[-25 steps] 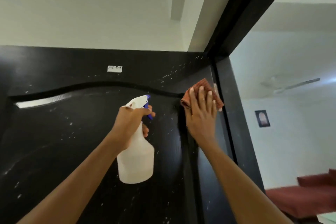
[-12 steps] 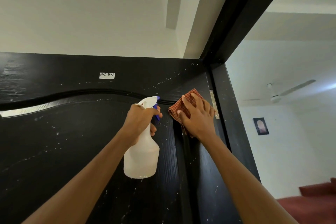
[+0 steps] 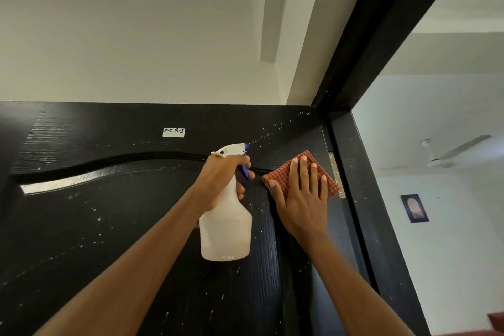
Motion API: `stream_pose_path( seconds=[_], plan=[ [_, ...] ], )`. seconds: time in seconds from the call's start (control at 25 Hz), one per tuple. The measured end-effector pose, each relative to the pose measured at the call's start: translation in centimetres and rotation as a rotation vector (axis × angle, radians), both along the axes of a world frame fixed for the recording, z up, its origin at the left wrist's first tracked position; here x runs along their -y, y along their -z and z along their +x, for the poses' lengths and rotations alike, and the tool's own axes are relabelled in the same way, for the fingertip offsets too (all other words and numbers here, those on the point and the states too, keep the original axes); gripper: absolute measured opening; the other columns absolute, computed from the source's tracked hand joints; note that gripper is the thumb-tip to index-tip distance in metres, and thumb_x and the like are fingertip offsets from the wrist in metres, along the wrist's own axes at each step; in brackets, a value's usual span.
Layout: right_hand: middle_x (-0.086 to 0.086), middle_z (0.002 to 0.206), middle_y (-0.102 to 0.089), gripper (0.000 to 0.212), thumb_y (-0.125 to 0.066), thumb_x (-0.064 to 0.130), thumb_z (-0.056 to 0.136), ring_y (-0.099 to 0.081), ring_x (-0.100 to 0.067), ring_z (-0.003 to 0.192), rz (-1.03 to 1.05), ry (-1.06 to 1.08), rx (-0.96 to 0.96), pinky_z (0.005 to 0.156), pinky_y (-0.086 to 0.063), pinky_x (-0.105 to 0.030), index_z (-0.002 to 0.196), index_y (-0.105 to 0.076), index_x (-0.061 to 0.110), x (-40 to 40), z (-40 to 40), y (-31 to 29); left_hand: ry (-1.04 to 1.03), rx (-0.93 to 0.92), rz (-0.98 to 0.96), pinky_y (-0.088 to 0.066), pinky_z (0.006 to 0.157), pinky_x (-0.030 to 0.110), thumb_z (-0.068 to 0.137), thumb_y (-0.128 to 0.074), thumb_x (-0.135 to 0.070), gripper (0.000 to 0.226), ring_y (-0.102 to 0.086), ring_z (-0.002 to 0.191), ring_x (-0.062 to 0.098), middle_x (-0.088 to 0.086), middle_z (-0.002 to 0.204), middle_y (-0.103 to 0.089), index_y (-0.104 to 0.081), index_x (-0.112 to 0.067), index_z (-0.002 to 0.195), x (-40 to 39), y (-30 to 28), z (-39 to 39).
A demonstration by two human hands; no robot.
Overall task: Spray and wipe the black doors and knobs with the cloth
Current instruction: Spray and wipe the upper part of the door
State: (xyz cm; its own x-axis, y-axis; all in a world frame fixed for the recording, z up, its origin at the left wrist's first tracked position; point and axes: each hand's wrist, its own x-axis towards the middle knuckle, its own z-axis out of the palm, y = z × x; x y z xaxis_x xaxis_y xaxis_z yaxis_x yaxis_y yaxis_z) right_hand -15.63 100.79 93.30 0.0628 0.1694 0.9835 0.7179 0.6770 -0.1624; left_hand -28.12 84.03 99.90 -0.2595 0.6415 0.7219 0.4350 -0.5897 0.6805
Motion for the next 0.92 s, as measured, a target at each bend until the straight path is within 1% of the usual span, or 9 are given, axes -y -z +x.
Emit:
stream_pose_path(
  seconds=[0.08, 0.16, 0.32, 0.44, 0.52, 0.64, 0.68, 0.8, 0.92],
  plan=[
    [-0.006, 0.174, 0.001, 0.091, -0.001, 0.077, 0.094, 0.006, -0.028, 0.16, 0.012, 0.004, -0.008, 0.122, 0.016, -0.043, 0.166, -0.001, 0.021, -0.1, 0.1, 0.0, -0.002, 0.011, 0.029, -0.051, 0.049, 0.03, 0.094, -0.062, -0.03, 0.026, -0.054, 0.046, 0.016, 0.013, 0.08, -0.07, -0.065, -0.005, 0.095, 0.1, -0.7, 0.3],
    [-0.007, 0.174, -0.001, 0.091, -0.002, 0.077, 0.095, 0.005, -0.028, 0.16, 0.025, 0.004, -0.017, 0.123, 0.015, -0.044, 0.166, -0.003, 0.02, -0.2, -0.1, -0.2, 0.0, 0.045, 0.053, -0.05, 0.048, 0.028, 0.094, -0.062, -0.033, 0.027, -0.053, 0.044, 0.015, 0.013, 0.077, -0.068, -0.064, -0.006, 0.093, 0.2, -1.3, 0.5],
    [-0.007, 0.174, 0.001, 0.091, -0.003, 0.076, 0.095, 0.008, -0.028, 0.16, 0.022, -0.002, -0.016, 0.123, 0.016, -0.044, 0.166, -0.002, 0.02, -0.3, -0.5, -0.8, -0.003, 0.031, 0.068, -0.051, 0.047, 0.028, 0.095, -0.058, -0.049, 0.046, -0.056, 0.043, 0.016, 0.017, 0.089, -0.075, -0.067, -0.005, 0.101, 0.5, -2.4, 0.8],
    [-0.007, 0.174, 0.003, 0.09, -0.004, 0.076, 0.096, 0.009, -0.028, 0.159, 0.027, -0.004, 0.002, 0.124, 0.016, -0.045, 0.166, -0.001, 0.02, -0.2, -0.5, -1.1, -0.07, 0.032, 0.088, -0.05, 0.047, 0.03, 0.094, -0.056, -0.057, 0.054, -0.054, 0.043, 0.019, 0.016, 0.075, -0.067, -0.064, -0.004, 0.095, 0.4, -3.2, 0.7],
    [-0.008, 0.173, 0.005, 0.091, -0.001, 0.076, 0.095, 0.01, -0.028, 0.159, 0.027, -0.007, 0.009, 0.124, 0.016, -0.046, 0.166, 0.001, 0.019, -0.2, -0.4, -1.4, -0.128, 0.073, 0.106, -0.05, 0.047, 0.03, 0.092, -0.058, -0.058, 0.053, -0.055, 0.045, 0.021, 0.013, 0.074, -0.066, -0.063, -0.005, 0.092, 0.2, -3.4, 0.8],
    [-0.009, 0.173, 0.005, 0.092, -0.001, 0.076, 0.095, 0.011, -0.029, 0.159, 0.022, -0.02, 0.01, 0.124, 0.016, -0.046, 0.166, 0.003, 0.018, -0.1, -0.7, -2.9, -0.165, 0.065, 0.1, -0.052, 0.051, 0.032, 0.091, -0.059, -0.058, 0.05, -0.059, 0.053, 0.024, 0.015, 0.087, -0.074, -0.065, -0.01, 0.102, 0.2, -3.0, 0.4],
    [-0.009, 0.173, 0.004, 0.092, -0.002, 0.076, 0.096, 0.01, -0.029, 0.159, 0.02, -0.02, 0.006, 0.124, 0.015, -0.047, 0.166, 0.003, 0.017, 0.0, -0.8, -3.5, -0.167, 0.057, 0.093, -0.052, 0.051, 0.033, 0.092, -0.059, -0.059, 0.05, -0.058, 0.052, 0.024, 0.016, 0.088, -0.074, -0.065, -0.01, 0.102, 0.4, -2.9, 0.1],
    [-0.011, 0.173, 0.007, 0.09, -0.002, 0.074, 0.098, 0.012, -0.031, 0.159, -0.003, -0.012, 0.002, 0.124, 0.015, -0.048, 0.165, 0.008, 0.014, 0.4, -1.5, -5.6, -0.185, 0.071, 0.102, -0.051, 0.049, 0.031, 0.091, -0.058, -0.061, 0.057, -0.054, 0.046, 0.022, 0.015, 0.074, -0.066, -0.064, -0.004, 0.093, 1.2, -2.7, -1.0],
    [-0.013, 0.173, 0.011, 0.087, -0.007, 0.071, 0.101, 0.013, -0.032, 0.159, -0.028, -0.033, -0.016, 0.123, 0.015, -0.049, 0.164, 0.01, 0.013, 1.1, -2.3, -8.2, -0.216, 0.077, 0.117, -0.051, 0.049, 0.031, 0.09, -0.058, -0.061, 0.059, -0.056, 0.047, 0.021, 0.015, 0.081, -0.071, -0.066, -0.004, 0.097, 2.1, -2.5, -2.2]
  ],
)
